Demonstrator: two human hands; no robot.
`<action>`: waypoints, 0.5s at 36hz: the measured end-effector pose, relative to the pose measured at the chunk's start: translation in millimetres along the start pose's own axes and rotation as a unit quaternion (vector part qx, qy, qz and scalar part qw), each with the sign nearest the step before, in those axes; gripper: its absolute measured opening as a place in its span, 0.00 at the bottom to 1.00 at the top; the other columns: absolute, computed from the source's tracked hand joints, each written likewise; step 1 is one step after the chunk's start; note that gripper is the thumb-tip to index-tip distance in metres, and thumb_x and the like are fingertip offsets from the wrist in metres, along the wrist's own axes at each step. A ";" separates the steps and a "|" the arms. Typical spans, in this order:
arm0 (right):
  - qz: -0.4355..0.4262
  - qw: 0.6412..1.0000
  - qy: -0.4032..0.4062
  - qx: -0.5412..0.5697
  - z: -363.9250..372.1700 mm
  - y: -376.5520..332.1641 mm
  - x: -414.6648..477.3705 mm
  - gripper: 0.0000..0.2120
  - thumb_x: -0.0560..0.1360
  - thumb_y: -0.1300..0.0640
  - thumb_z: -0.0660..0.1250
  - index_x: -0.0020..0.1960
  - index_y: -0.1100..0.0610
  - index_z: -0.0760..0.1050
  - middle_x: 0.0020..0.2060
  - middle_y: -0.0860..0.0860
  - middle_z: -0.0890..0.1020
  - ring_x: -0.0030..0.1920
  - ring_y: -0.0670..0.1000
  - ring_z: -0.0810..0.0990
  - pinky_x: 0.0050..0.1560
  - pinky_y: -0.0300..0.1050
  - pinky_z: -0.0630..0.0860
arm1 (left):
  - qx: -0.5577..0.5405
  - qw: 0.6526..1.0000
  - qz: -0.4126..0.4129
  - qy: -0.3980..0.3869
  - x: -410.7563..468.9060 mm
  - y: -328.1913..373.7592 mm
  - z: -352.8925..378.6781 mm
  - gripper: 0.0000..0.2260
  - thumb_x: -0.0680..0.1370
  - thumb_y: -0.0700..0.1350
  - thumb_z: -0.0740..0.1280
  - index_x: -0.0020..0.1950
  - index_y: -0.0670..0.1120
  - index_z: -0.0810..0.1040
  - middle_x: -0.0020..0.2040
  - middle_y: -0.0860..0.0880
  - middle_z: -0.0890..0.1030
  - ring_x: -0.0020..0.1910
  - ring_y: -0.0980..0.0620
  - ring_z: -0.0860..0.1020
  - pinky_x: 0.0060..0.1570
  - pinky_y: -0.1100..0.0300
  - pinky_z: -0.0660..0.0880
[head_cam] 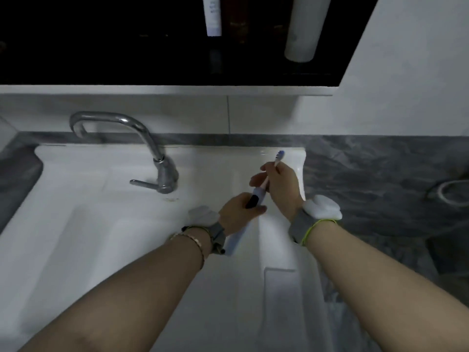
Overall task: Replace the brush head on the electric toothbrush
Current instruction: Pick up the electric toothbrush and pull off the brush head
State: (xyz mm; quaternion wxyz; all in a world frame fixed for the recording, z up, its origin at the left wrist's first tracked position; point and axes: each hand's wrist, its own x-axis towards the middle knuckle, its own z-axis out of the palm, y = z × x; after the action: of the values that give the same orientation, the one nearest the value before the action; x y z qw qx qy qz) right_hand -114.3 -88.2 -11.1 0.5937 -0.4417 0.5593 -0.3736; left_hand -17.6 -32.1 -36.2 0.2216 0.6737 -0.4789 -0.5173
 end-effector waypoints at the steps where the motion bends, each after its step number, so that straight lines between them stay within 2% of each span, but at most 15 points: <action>1: 0.014 0.999 -0.008 0.045 1.2 -2.2 -1.4 0.13 0.81 0.61 0.53 0.40 0.57 0.70 0.31 0.55 0.79 0.29 0.51 0.79 0.37 0.44 0.77 | -0.056 0.998 0.005 0.008 -2.3 2.5 -0.4 0.08 0.74 0.46 0.67 0.41 0.42 0.74 0.37 0.48 0.78 0.33 0.55 0.77 0.41 0.59 0.73; 3: 0.056 0.991 -0.048 0.113 9.2 -2.8 -2.1 0.13 0.81 0.63 0.52 0.41 0.59 0.71 0.28 0.54 0.77 0.25 0.49 0.78 0.33 0.41 0.76 | -0.167 0.986 -0.019 0.008 -7.4 -4.7 -4.4 0.08 0.76 0.42 0.66 0.38 0.42 0.73 0.30 0.48 0.76 0.24 0.56 0.75 0.33 0.59 0.76; 6: 0.110 0.955 -0.095 0.260 18.1 5.3 -2.8 0.14 0.82 0.61 0.51 0.41 0.59 0.71 0.19 0.47 0.70 0.19 0.44 0.68 0.27 0.36 0.70 | -0.243 0.968 -0.047 -0.034 -16.5 -18.2 -8.1 0.06 0.77 0.39 0.65 0.40 0.39 0.75 0.24 0.50 0.77 0.20 0.53 0.74 0.26 0.60 0.76; 9: 0.157 0.921 -0.099 0.341 22.2 14.6 -3.5 0.21 0.82 0.48 0.49 0.34 0.55 0.66 0.15 0.44 0.65 0.16 0.43 0.61 0.22 0.34 0.61 | -0.275 0.957 -0.069 -0.067 -20.8 -26.7 -10.6 0.06 0.77 0.37 0.64 0.40 0.40 0.78 0.27 0.50 0.82 0.20 0.53 0.76 0.24 0.62 0.76; 12: 0.159 0.914 -0.061 0.369 22.0 21.1 -3.2 0.24 0.81 0.44 0.48 0.31 0.54 0.61 0.14 0.44 0.62 0.14 0.43 0.59 0.19 0.29 0.56 | -0.289 0.951 -0.067 -0.081 -20.4 -28.5 -11.6 0.07 0.77 0.36 0.62 0.40 0.42 0.76 0.26 0.49 0.81 0.19 0.54 0.73 0.21 0.64 0.70; 15: 0.156 0.909 -0.033 0.386 24.8 22.2 -4.2 0.24 0.81 0.43 0.47 0.30 0.53 0.58 0.13 0.44 0.60 0.13 0.42 0.57 0.17 0.28 0.52 | -0.307 0.940 -0.105 -0.107 -17.8 -28.4 -11.0 0.15 0.80 0.48 0.57 0.35 0.44 0.71 0.22 0.52 0.74 0.17 0.55 0.68 0.21 0.67 0.64; 18: 0.158 0.906 0.004 0.393 31.7 23.5 -4.8 0.24 0.81 0.44 0.47 0.29 0.53 0.57 0.12 0.43 0.59 0.12 0.42 0.56 0.15 0.28 0.50 | -0.335 0.917 -0.162 -0.145 -16.8 -28.8 -8.9 0.21 0.80 0.57 0.51 0.34 0.45 0.69 0.19 0.52 0.72 0.15 0.56 0.66 0.19 0.71 0.62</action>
State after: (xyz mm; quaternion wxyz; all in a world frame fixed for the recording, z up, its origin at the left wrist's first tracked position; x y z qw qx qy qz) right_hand -84.4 -72.5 -32.1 0.7683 -0.0769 0.4324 -0.4657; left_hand 2.4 -6.4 -47.7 0.2754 0.5460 -0.1893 -0.7682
